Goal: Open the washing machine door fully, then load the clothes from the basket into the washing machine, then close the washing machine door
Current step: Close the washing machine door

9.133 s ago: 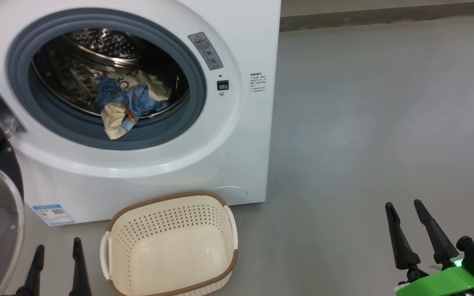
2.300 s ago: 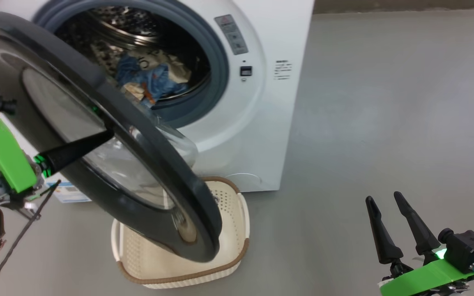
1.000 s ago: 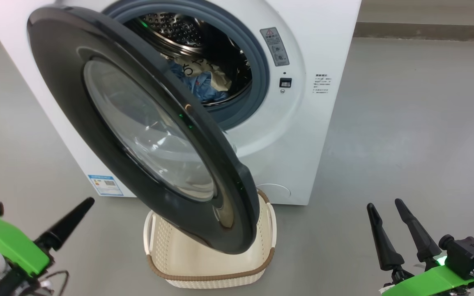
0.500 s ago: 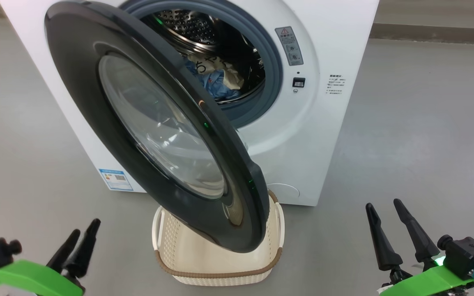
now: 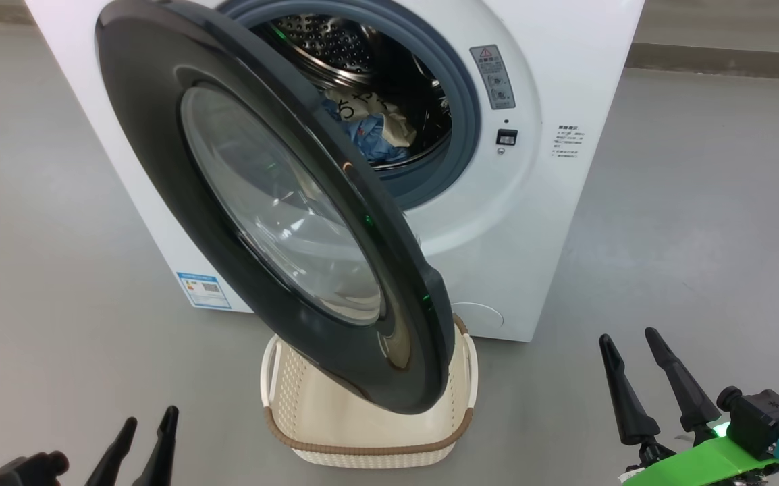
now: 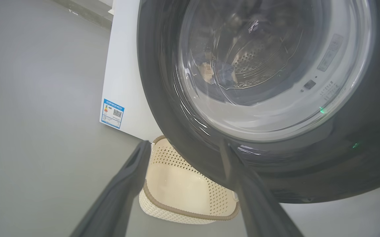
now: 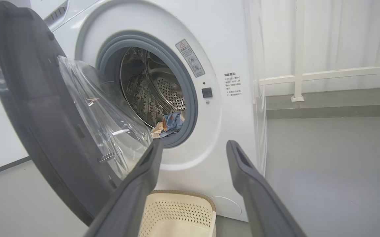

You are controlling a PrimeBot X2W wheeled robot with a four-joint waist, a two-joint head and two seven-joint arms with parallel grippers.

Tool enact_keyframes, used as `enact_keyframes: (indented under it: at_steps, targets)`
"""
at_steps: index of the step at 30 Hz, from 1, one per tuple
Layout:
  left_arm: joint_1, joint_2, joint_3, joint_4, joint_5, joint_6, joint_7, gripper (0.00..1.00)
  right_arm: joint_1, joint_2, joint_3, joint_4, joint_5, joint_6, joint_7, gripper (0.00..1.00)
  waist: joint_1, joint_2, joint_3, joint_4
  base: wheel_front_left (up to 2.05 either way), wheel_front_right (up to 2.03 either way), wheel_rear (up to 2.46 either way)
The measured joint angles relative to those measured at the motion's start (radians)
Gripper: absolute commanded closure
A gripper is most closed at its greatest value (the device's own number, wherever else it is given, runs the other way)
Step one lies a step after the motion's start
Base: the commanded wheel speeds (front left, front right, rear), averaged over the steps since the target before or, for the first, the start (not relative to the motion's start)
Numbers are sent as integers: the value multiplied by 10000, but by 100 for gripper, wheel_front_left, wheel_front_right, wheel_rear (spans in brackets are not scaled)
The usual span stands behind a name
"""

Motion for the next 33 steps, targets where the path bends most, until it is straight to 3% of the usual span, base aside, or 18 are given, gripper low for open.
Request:
enact_keyframes:
  at_steps: [3, 5, 12, 23, 33]
  targets:
    - [1, -111, 54, 192, 355, 0, -90, 0, -1, -2, -6, 6, 0, 0, 0, 0, 0, 0, -15, 51, 0, 0, 0]
    - [8, -341, 577, 209, 826, 0, -90, 0, -1, -2, -15, 10, 0, 0, 0, 0, 0, 0, -23, 92, 0, 0, 0]
    - [588, -1515, 2531, -280, 3264, 0, -119, 0, -3, 6, -13, 12, 0, 0, 0, 0, 1, 0, -63, 184, 0, 0, 0]
    - [1439, -2917, 4631, -1060, 7024, -15, -121, 0, -20, 13, 8, 21, 0, 0, 0, 0, 1, 0, -52, 205, 0, 0, 0]
    - [1725, -3484, 5102, -1170, 8199, -15, -121, 0, -26, 10, 29, 71, 2, 0, 0, 0, 0, 0, -70, 148, 0, 0, 0]
